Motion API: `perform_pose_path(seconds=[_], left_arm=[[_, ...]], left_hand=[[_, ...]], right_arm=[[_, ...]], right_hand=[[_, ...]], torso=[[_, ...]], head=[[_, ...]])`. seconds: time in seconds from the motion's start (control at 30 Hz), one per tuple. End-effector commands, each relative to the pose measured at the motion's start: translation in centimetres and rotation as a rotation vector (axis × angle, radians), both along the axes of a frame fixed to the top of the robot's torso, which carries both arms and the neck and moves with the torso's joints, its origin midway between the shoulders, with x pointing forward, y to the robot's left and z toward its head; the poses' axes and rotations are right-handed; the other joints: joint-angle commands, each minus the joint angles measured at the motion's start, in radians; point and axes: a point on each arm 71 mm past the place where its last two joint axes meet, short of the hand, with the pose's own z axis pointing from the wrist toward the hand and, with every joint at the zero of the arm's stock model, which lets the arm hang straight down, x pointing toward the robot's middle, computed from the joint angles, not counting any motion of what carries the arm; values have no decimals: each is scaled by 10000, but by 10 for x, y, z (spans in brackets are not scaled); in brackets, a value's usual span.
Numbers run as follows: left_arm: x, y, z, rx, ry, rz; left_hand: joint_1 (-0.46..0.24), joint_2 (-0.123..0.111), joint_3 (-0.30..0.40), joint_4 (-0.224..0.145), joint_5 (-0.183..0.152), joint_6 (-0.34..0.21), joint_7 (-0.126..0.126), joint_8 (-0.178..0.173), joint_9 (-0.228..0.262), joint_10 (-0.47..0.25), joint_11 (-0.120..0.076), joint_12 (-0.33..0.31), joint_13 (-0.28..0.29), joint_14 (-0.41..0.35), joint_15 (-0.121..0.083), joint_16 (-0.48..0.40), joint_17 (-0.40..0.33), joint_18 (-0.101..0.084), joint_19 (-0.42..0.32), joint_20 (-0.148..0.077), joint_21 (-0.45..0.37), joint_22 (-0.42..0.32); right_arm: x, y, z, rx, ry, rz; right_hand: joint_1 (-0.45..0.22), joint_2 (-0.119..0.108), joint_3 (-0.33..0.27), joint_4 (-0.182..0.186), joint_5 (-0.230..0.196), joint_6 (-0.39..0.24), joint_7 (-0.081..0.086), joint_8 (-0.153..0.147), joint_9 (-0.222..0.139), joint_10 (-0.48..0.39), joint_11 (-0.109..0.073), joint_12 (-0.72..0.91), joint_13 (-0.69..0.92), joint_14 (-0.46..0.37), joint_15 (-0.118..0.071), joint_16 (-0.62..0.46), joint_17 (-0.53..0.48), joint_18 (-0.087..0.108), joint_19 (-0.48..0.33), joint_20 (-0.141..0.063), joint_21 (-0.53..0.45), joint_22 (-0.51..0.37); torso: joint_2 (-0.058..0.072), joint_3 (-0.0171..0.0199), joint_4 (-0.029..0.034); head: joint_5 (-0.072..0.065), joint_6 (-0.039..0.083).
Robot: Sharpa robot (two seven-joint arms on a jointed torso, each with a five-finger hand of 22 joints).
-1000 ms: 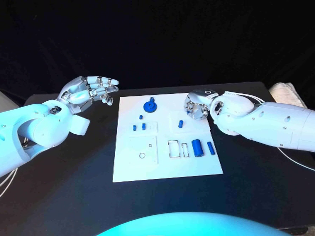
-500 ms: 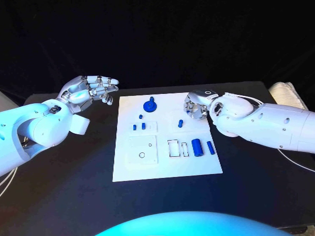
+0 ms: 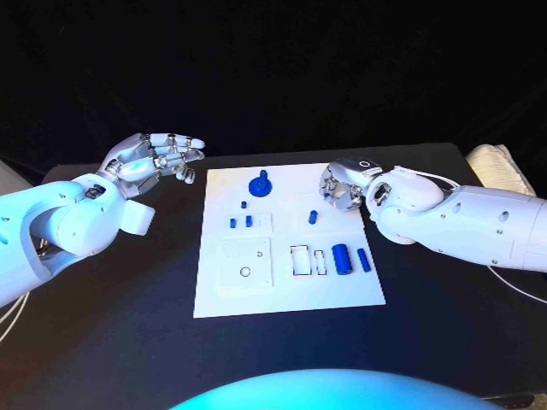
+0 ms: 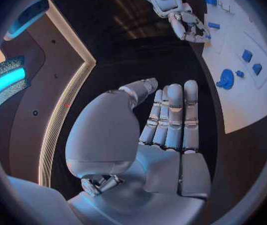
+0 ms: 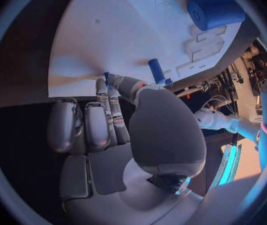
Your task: Assemble the parts on the task board
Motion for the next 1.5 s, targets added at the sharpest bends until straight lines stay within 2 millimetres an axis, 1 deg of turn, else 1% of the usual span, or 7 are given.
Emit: perform_pose_path(seconds=[0.03,0.4,0.5,0.77,1.07,1.37,1.5], left_arm=[[0,-1,1,-17,-38,-108],[2,1,0,16,-22,-50],[2,1,0,17,-19,-53],[2,-2,0,3,-11,-105],[1,-6,0,-32,3,-205],[-1,-11,0,-58,27,-306],[-1,-11,0,-62,32,-323]], left_hand=[[28,63,-58,-18,36,-70,-21,23,9,-50,3,51,15,-29,4,-66,-9,79,25,13,-58,-17],[40,58,-63,-27,36,-75,-20,24,9,-58,5,53,14,-23,4,-67,-12,80,36,10,-62,-22],[45,55,-67,-31,36,-78,-18,25,9,-65,7,53,13,-20,4,-68,-14,80,43,9,-65,-26],[45,55,-67,-31,36,-78,-18,25,9,-65,7,53,13,-20,4,-68,-14,80,43,9,-65,-26],[52,57,-71,-33,38,-80,-16,29,9,-74,10,54,12,-16,6,-71,-17,79,54,7,-70,-31],[56,59,-78,-33,39,-79,-14,35,11,-82,13,58,11,-13,7,-73,-21,78,65,6,-75,-37],[56,59,-78,-33,39,-79,-14,35,11,-82,13,58,11,-13,7,-73,-21,78,65,6,-75,-37]], right_arm=[[-2,2,6,239,-360,68],[-11,3,20,646,-557,243],[-17,8,24,865,-557,424],[-43,45,29,1528,-347,1495],[-67,89,21,1753,-119,2712],[-79,115,1,1628,242,3259],[-81,120,-6,1556,345,3319]], right_hand=[[60,148,41,-27,-2,46,-16,58,29,338,-242,17,-17,379,-58,42,5,-171,89,1,61,20],[43,137,48,-40,-10,48,-17,71,49,350,-245,11,-11,382,-60,61,17,-183,110,-1,109,73],[43,137,48,-40,-10,48,-17,71,49,350,-245,11,-11,382,-60,61,17,-183,110,-1,109,73],[35,131,61,-55,-11,46,-17,81,68,357,-246,2,-6,382,-62,65,9,-189,123,-3,139,106],[31,133,82,-73,-3,34,-11,86,86,358,-244,-11,-2,381,-63,70,3,-185,114,-5,130,98],[23,137,102,-88,6,18,-3,90,104,357,-239,-26,1,377,-60,66,-16,-180,102,-6,115,84],[23,137,102,-88,6,18,-3,90,104,357,-239,-26,1,377,-60,66,-16,-180,102,-6,115,84]], torso=[[2,5,4],[-6,7,-21],[-5,5,-6],[-7,8,8],[-1,-19,5],[11,-30,8],[17,-18,7]], head=[[-4,19],[7,46],[18,58],[238,90],[596,4],[788,-111],[853,-163]])
